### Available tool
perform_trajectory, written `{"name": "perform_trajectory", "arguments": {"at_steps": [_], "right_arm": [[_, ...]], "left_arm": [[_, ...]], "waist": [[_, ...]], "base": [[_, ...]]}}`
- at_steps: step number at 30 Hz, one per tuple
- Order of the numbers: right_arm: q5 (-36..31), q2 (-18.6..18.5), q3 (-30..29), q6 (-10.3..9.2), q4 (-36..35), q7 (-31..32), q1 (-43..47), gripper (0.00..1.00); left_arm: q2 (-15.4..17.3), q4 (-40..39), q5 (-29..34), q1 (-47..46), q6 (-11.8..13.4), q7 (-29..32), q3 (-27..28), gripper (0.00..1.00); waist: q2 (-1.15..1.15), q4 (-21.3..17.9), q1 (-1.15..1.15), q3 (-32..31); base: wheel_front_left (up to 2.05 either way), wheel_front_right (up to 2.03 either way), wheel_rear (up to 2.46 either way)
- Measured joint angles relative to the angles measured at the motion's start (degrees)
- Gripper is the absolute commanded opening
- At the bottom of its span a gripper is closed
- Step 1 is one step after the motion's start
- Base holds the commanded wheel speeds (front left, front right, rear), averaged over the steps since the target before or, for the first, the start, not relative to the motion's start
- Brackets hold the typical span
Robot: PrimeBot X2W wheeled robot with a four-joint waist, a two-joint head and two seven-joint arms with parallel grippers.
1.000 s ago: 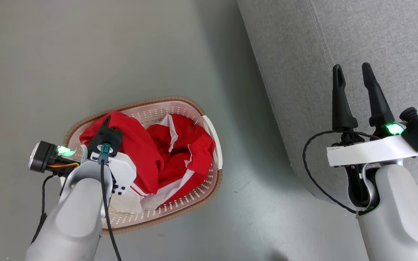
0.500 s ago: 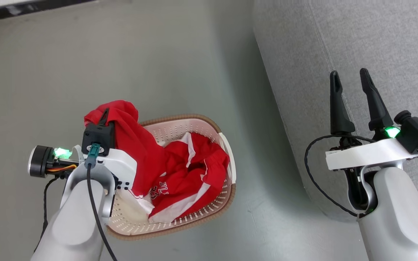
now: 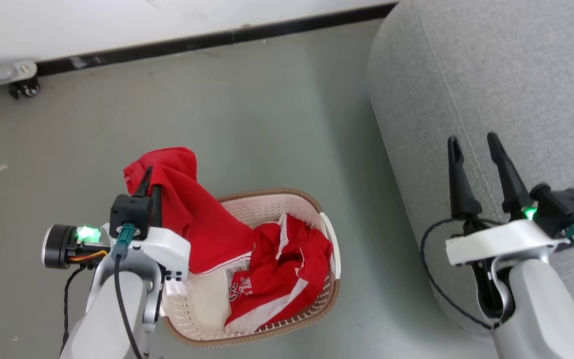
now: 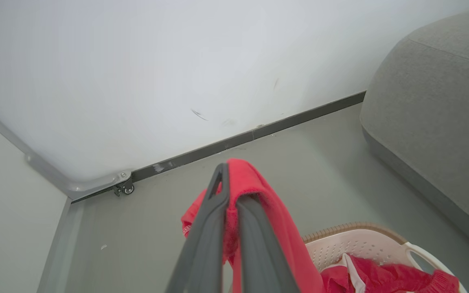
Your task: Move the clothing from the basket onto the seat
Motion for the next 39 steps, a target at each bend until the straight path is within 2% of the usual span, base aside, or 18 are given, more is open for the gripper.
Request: {"name": "perform_trajectory", "arguments": {"at_steps": [16, 31, 39], "right_arm": [[-1.45, -0.04, -0.87, 0.00, 1.74, 0.00, 5.26, 1.00], [-3.59, -0.21, 6.88, 0.00, 2.49, 0.00, 7.65, 1.00], [-3.93, -1.60, 10.87, 0.00, 3.03, 0.44, 8.54, 1.00]], "left_arm": [[0.03, -5.35, -3.08, 7.69, 0.49, 0.01, 2.49, 0.00], [0.30, -11.91, -1.64, 8.66, -0.01, 0.00, 0.54, 0.00], [0.31, -15.34, -1.43, 8.66, -0.59, 0.00, 0.09, 0.00]], "waist": [[0.00, 3.19, 0.00, -9.16], [0.00, 5.81, 0.00, -15.47], [0.00, 7.08, 0.00, -17.94]], "base": [[0.00, 0.00, 0.00], [0.00, 0.00, 0.00], [0.00, 0.00, 0.00]]}}
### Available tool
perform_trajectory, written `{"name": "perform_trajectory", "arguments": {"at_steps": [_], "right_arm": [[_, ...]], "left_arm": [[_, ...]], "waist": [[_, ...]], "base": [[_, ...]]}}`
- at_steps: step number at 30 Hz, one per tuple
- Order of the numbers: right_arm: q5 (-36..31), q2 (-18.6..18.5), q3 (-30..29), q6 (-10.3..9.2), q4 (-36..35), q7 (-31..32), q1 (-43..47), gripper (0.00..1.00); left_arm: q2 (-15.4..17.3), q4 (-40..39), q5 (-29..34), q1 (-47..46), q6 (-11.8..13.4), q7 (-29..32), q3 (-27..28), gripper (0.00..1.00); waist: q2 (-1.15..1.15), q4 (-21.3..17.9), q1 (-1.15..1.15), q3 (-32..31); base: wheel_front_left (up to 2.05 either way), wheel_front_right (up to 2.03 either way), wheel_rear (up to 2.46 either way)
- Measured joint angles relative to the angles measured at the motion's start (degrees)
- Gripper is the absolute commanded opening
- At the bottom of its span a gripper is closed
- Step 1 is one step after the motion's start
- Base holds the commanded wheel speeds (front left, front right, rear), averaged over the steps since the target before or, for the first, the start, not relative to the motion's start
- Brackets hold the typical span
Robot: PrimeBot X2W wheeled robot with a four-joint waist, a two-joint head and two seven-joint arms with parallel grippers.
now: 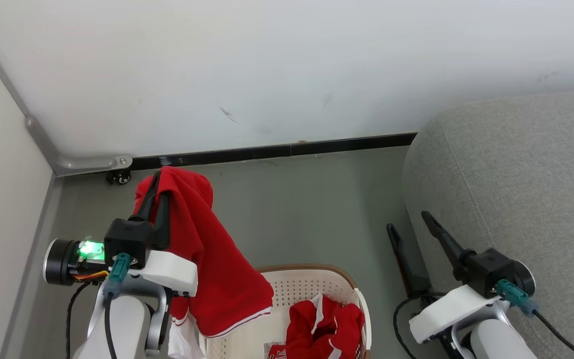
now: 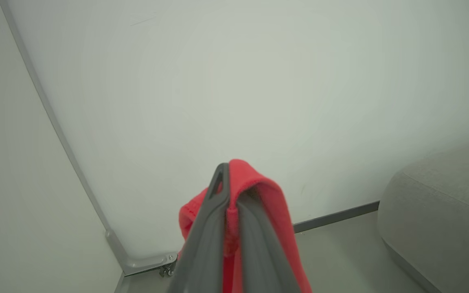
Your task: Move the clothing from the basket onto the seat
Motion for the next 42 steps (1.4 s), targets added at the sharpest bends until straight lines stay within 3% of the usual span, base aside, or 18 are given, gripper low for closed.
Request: {"name": "perform_trajectory", "arguments": {"at_steps": [3, 20, 29, 42], "right_arm": [[0.04, -1.12, 2.66, 0.01, -0.14, 0.82, -0.03, 1.00], [5.13, -11.49, 21.08, 0.01, -3.90, 8.56, -4.41, 1.00], [9.40, -16.55, 30.36, 0.02, -7.09, 12.48, -8.54, 1.00], [17.60, -22.30, 40.92, 0.02, -12.22, 16.45, -16.48, 1.00]], "left_arm": [[0.03, -0.94, 0.01, 0.00, -0.09, 0.00, -0.34, 0.00], [3.32, -7.76, 2.88, -3.02, -6.15, -0.05, -5.48, 0.00], [3.46, -12.74, 3.54, -5.28, -9.59, -0.51, -7.94, 0.00], [3.07, -16.48, 3.54, -5.45, -11.68, -0.51, -10.33, 0.00]], "waist": [[0.00, 0.40, 0.00, -0.74], [0.00, 2.28, 0.00, -2.66], [0.00, 2.52, 0.00, -2.64], [0.00, 2.68, 0.00, -2.48]], "base": [[0.00, 0.00, 0.00], [0.00, 0.00, 0.00], [0.00, 0.00, 0.00], [0.00, 0.00, 0.00]]}}
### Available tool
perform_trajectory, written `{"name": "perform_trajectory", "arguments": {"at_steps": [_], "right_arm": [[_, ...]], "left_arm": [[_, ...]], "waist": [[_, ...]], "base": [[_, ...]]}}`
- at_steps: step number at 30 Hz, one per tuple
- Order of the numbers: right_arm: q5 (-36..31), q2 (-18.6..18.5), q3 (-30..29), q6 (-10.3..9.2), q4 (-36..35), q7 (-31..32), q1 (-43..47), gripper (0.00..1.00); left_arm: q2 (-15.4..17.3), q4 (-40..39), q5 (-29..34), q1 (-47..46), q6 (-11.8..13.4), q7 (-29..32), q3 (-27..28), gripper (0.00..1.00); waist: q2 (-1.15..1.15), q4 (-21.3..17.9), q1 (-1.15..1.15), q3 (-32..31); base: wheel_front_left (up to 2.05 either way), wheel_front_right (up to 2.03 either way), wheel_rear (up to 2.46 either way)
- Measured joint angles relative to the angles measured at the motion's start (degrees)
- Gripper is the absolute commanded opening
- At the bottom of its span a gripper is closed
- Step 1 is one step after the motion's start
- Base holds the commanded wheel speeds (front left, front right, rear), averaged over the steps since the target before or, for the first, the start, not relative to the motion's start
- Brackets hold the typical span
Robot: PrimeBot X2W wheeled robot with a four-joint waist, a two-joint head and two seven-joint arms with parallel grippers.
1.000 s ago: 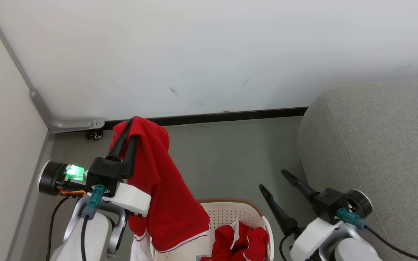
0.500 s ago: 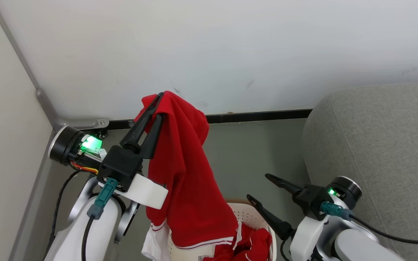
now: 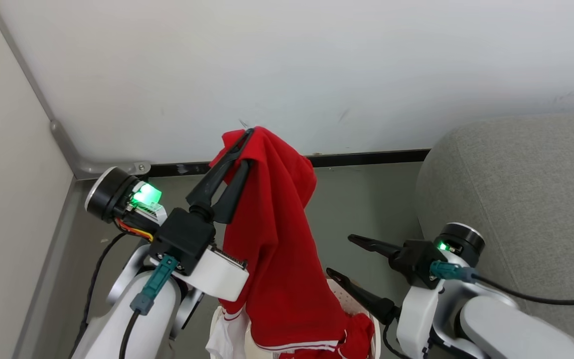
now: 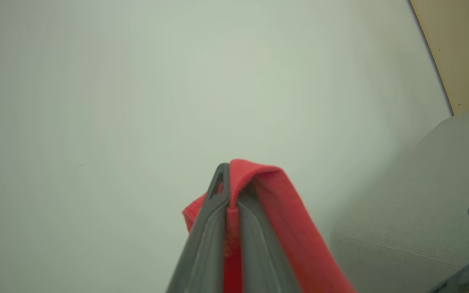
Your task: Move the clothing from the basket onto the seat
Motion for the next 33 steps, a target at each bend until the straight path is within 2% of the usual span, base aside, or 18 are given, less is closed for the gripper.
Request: {"name": "perform_trajectory", "arguments": {"at_steps": [14, 28, 29, 30, 31, 33], "right_arm": [[7.59, -2.26, 7.69, -0.01, -1.18, 1.98, -6.43, 1.00], [12.29, -1.79, 15.57, 0.00, -0.63, 2.68, -11.50, 1.00], [12.34, -1.72, 16.33, 0.00, -0.38, 2.68, -12.01, 0.69], [12.67, -1.62, 17.49, -0.01, -0.38, 2.66, -12.25, 0.47], [12.83, -1.55, 18.26, 0.00, -0.40, 2.59, -12.26, 0.40], [12.83, -1.51, 19.74, 0.00, -0.40, 2.41, -12.42, 0.18]], "left_arm": [[-1.35, -2.75, 0.00, -0.11, -1.79, 0.00, -3.24, 0.00], [-1.90, -3.71, -0.04, -0.12, -2.52, 0.00, -5.19, 0.00], [-1.92, -3.71, -0.14, -0.12, -2.53, 0.00, -5.23, 0.00], [-1.93, -3.58, -0.52, -0.12, -2.53, 0.00, -5.24, 0.00], [-1.89, -3.43, -0.60, -0.12, -2.53, 0.00, -5.23, 0.00], [-1.76, -2.91, -0.67, -0.11, -2.71, -0.01, -5.13, 0.00]], "waist": [[0.00, 1.55, 0.00, 0.08], [0.00, 3.25, 0.00, -0.03], [0.00, 3.35, 0.00, -0.04], [0.00, 3.55, 0.00, -0.08], [0.00, 3.64, 0.00, -0.11], [0.00, 3.77, 0.00, -0.16]], "base": [[0.00, 0.00, 0.00], [0.00, 0.00, 0.00], [0.00, 0.00, 0.00], [0.00, 0.00, 0.00], [0.00, 0.00, 0.00], [0.00, 0.00, 0.00]]}}
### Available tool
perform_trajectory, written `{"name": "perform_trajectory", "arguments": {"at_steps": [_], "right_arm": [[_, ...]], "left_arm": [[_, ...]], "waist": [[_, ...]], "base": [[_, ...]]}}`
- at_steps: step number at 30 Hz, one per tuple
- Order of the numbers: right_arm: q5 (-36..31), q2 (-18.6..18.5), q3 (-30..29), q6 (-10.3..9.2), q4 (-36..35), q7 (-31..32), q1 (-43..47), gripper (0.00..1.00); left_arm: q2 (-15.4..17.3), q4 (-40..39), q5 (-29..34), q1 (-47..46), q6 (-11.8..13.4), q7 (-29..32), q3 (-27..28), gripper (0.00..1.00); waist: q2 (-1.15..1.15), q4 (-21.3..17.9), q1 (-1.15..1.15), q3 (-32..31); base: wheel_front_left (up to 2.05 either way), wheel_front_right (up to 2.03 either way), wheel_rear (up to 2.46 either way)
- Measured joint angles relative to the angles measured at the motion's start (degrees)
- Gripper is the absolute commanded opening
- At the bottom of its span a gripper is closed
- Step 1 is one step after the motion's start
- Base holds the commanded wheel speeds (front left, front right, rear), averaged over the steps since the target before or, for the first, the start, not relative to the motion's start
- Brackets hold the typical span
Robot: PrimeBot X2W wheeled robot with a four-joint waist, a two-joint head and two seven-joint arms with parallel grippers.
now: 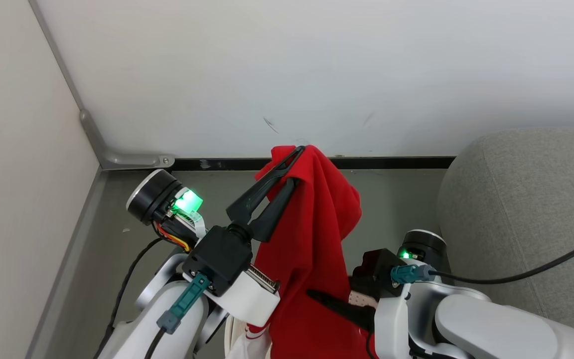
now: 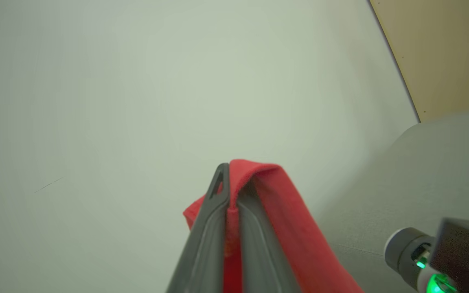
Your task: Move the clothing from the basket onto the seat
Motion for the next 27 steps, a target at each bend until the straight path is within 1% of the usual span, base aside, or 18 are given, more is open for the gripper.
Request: {"name": "perform_trajectory", "arguments": {"at_steps": [1, 2, 10, 18, 20, 27], "right_arm": [[0.00, -0.01, 0.68, 0.00, 0.01, -0.08, -0.36, 0.01], [0.00, -0.01, 0.68, 0.00, 0.01, -0.08, -0.36, 0.00], [-0.07, -0.89, 1.02, 0.00, 0.25, -2.87, -2.01, 0.00], [1.52, -2.04, 0.53, 0.00, 0.10, -6.33, -1.96, 0.00], [2.57, -2.36, -0.71, 0.00, 0.02, -7.25, -1.88, 0.00], [5.61, -3.19, -6.38, 0.00, 0.35, -10.99, -1.70, 0.00]], "left_arm": [[0.13, 0.33, 0.00, 0.01, -0.07, 0.00, 0.08, 0.00], [0.13, 0.33, 0.00, 0.01, -0.07, 0.00, 0.08, 0.00], [0.63, 4.53, -1.66, 0.25, -0.02, -0.02, 2.33, 0.00], [1.97, 9.70, -3.04, 1.02, 0.89, -0.02, 5.13, 0.00], [2.00, 10.79, -3.56, 1.83, 1.32, -0.01, 5.70, 0.00], [1.72, 13.97, -6.44, 3.01, 1.35, 0.02, 7.10, 0.00]], "waist": [[0.00, 0.02, 0.00, -0.02], [0.00, 0.02, 0.00, -0.02], [0.00, -0.54, 0.00, 0.00], [0.00, -1.75, 0.00, 0.08], [0.00, -2.16, 0.00, 0.12], [0.00, -3.74, 0.00, 0.36]], "base": [[0.00, 0.00, 0.00], [0.00, 0.00, 0.00], [0.00, 0.00, 0.00], [0.00, 0.00, 0.00], [0.00, 0.00, 0.00], [0.00, 0.00, 0.00]]}}
